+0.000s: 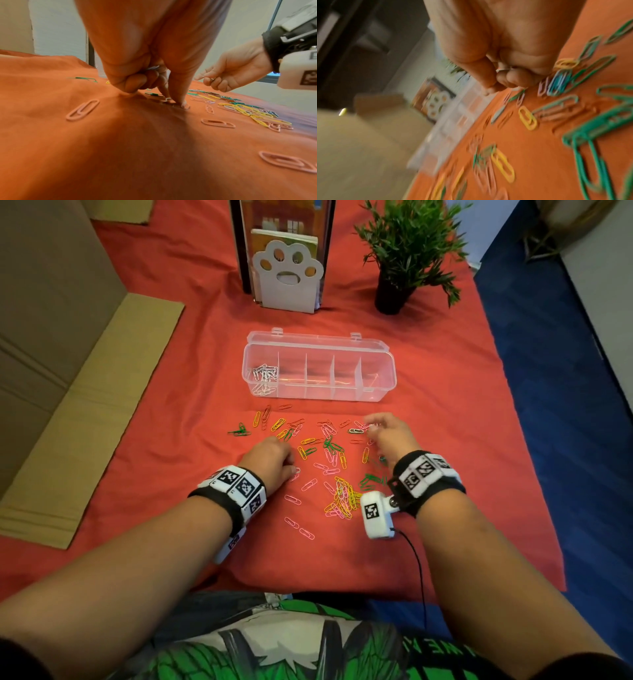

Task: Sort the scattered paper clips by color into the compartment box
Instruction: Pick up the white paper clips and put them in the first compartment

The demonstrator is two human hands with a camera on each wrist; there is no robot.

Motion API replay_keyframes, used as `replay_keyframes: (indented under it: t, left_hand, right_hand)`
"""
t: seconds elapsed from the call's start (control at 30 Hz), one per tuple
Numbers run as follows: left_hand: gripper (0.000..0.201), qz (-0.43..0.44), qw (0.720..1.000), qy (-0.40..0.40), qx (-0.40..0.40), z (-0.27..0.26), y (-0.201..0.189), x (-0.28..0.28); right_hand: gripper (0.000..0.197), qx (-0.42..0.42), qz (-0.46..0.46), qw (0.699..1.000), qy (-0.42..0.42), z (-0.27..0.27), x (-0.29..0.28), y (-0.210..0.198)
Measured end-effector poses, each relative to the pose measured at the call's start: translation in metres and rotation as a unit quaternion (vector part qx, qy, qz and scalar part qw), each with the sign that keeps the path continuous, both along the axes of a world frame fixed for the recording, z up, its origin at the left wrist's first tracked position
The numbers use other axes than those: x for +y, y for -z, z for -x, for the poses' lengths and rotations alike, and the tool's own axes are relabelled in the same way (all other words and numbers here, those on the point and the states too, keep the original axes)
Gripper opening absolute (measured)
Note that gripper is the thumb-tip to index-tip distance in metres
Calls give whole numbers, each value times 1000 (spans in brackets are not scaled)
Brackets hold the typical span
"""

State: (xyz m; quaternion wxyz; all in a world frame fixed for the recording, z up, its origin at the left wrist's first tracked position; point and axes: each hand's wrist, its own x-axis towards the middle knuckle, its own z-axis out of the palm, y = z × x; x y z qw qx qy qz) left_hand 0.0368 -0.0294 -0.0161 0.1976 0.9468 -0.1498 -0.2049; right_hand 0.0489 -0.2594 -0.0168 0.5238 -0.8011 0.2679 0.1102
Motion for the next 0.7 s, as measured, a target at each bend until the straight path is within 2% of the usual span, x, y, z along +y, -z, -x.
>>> replay_keyframes:
  t: [0.1, 0.13, 0.17, 0.23, 0.3, 0.37, 0.4, 0.47, 0.53, 0.6, 0.7]
  left_hand:
    - [14, -11, 1000, 25, -5, 0, 1, 0]
    - [13, -9, 999, 31, -6, 0, 2, -1]
    - [13, -6, 999, 32, -8, 0, 3, -2]
    - [15, 16, 1000, 9, 3, 0, 2, -5]
    - [12, 68, 995, -50, 49, -3, 2, -6]
    - [15, 146, 974, -129, 117, -8, 1, -6]
    - [19, 202, 952, -171, 151, -8, -1, -6]
    - [22, 330, 884, -250, 216, -9, -7, -9]
    - [24, 408, 818, -299, 274, -10, -15, -11]
    - [27, 444, 773, -323, 318, -13, -23, -12]
    - [24, 478, 709, -365, 369, -18, -28, -13]
  right_hand:
    - [25, 9, -160, 979, 125, -3, -18, -5]
    - [23, 14, -171, 976, 135, -5, -21, -5]
    - [21, 19, -148, 982, 116, -7, -22, -5]
    - [19, 31, -4, 999, 6, -13, -20, -4]
    - [12, 16, 153, 982, -107, -17, -11, -3]
    - [15, -14, 249, 953, -175, -17, -1, 2]
    - [17, -25, 280, 939, -200, -17, 3, 5]
    - [19, -33, 322, 913, -249, -16, 10, 9]
    - [15, -34, 320, 909, -264, -16, 13, 11]
    - [8, -39, 273, 934, -228, -16, 12, 6]
    - [15, -16, 126, 984, -126, -15, -3, -3]
